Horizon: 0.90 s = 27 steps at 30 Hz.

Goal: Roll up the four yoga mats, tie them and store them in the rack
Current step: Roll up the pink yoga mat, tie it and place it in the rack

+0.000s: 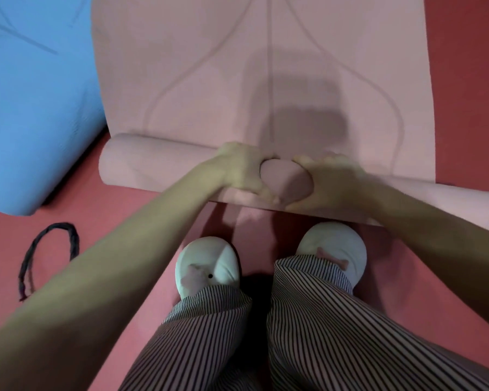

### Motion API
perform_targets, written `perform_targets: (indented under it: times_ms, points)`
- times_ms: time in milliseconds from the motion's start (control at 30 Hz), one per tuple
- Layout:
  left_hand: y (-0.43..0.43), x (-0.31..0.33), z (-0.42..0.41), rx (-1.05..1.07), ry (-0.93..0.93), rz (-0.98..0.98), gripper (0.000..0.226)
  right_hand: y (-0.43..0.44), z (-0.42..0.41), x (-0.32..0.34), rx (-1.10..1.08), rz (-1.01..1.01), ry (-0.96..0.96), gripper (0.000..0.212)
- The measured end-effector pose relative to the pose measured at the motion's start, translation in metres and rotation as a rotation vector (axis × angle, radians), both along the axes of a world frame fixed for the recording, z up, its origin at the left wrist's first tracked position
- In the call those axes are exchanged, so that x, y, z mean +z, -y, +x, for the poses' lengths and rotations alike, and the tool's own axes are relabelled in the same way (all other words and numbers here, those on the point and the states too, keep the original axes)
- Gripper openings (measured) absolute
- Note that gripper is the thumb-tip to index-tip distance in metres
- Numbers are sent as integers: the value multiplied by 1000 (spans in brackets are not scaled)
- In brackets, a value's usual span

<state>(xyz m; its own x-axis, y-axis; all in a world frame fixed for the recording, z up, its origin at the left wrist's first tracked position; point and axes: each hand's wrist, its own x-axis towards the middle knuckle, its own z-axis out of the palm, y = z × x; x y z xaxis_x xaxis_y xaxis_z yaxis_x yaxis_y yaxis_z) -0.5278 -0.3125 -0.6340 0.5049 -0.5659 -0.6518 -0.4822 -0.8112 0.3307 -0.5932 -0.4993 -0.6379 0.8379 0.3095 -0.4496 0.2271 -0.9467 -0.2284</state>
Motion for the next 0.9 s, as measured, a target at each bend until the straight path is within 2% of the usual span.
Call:
perform_targets:
  times_ms: [100, 200, 300, 367, 433, 467, 533, 633, 667, 767, 900]
  points:
    - [-13, -9, -8, 36, 262, -280, 92, 7, 33, 2, -64, 74, -331, 83]
    - [-22, -25, -25, -31, 598, -345, 104, 13, 46, -3, -76, 128, -451, 80]
    - [-22, -27, -21, -26, 602, -358, 99, 14, 49, -6, -122, 183, -472, 74]
    - [-19, -20, -14, -7, 514, -291, 100, 15, 50, -7, -168, 233, -519, 66]
    - [-16, -15, -8, -6, 421, -189, 104, 17, 51, -4, -178, 231, -531, 66]
    - [-15, -13, -7, -3, 399, -162, 105, 18, 52, -2, -157, 194, -493, 74]
    - [-13, -9, -1, -1, 367, -144, 105, 19, 51, 3, -65, 100, -270, 90]
    - [-7, -4, 15, 2, 270, -117, 91, 7, 35, 7, 74, 70, 116, 86]
    - [-4, -3, 21, 14, 229, -110, 85, -2, 25, 3, 72, 57, 215, 93]
    - [0, -2, 33, 48, 150, -80, 79, -24, 3, -14, 15, -46, 232, 116]
    - [3, -2, 39, 32, 124, -62, 81, -25, 15, -22, 5, -71, 240, 110]
